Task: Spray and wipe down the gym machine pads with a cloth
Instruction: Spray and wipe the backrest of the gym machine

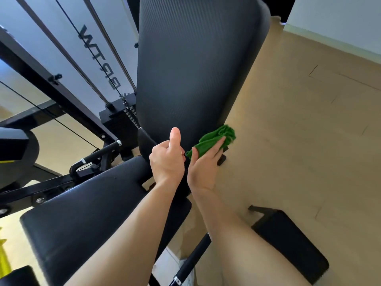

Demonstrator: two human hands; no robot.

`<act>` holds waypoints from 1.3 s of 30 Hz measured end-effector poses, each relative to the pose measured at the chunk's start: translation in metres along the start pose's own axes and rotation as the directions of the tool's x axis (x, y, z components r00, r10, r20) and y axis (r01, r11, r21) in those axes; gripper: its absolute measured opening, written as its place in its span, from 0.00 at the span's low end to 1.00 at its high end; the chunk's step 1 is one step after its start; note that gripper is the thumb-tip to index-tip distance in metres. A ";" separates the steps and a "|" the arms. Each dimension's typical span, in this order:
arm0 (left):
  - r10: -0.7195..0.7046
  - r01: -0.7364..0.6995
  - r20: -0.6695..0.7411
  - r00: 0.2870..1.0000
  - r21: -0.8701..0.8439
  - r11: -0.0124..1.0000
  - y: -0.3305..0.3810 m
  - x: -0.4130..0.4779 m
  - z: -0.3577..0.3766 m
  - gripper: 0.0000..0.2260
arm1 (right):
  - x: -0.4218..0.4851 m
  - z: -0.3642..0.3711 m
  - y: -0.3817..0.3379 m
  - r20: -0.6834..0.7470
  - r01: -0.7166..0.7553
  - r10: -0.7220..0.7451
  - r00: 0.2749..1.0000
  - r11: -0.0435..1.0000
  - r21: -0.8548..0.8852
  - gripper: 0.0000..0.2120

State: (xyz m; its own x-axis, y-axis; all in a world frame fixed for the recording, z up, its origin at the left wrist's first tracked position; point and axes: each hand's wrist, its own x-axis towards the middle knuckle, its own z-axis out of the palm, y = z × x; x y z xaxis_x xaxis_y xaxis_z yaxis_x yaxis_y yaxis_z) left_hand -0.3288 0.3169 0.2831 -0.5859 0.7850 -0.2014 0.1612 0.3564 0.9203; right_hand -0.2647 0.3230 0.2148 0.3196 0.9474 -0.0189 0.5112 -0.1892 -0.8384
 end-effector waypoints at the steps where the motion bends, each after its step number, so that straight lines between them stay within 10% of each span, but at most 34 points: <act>1: -0.010 0.010 -0.003 1.000 0.004 1.000 -0.003 -0.002 -0.001 0.33 | -0.009 0.004 0.007 0.069 -0.052 0.055 0.996 0.997 -0.054 0.41; 8: -0.021 0.021 -0.007 1.000 0.015 1.000 0.030 -0.015 -0.024 0.31 | -0.019 -0.039 0.010 0.465 -0.310 0.336 0.819 0.941 -0.133 0.22; 13: -0.093 0.093 0.067 0.993 0.001 0.996 0.088 -0.015 -0.047 0.32 | 0.012 -0.123 -0.064 0.579 -0.170 0.114 0.808 0.985 0.043 0.03; 31: -0.059 0.118 0.368 0.928 -0.140 0.983 0.227 0.147 -0.101 0.33 | 0.164 -0.166 -0.321 0.214 0.473 -0.449 0.867 0.878 -0.074 0.15; 39: 0.097 -0.163 0.469 0.878 0.102 0.981 0.264 0.252 -0.078 0.35 | 0.233 -0.105 -0.360 0.220 0.349 -0.305 0.927 0.915 -0.203 0.19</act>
State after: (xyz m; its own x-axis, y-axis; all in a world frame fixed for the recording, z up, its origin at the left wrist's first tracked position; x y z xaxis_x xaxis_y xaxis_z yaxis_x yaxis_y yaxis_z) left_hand -0.4960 0.5698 0.5018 -0.1260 0.9613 -0.2449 0.3344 0.2736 0.9018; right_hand -0.2901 0.5846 0.5693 -0.0349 0.9924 0.1183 0.7413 0.1051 -0.6629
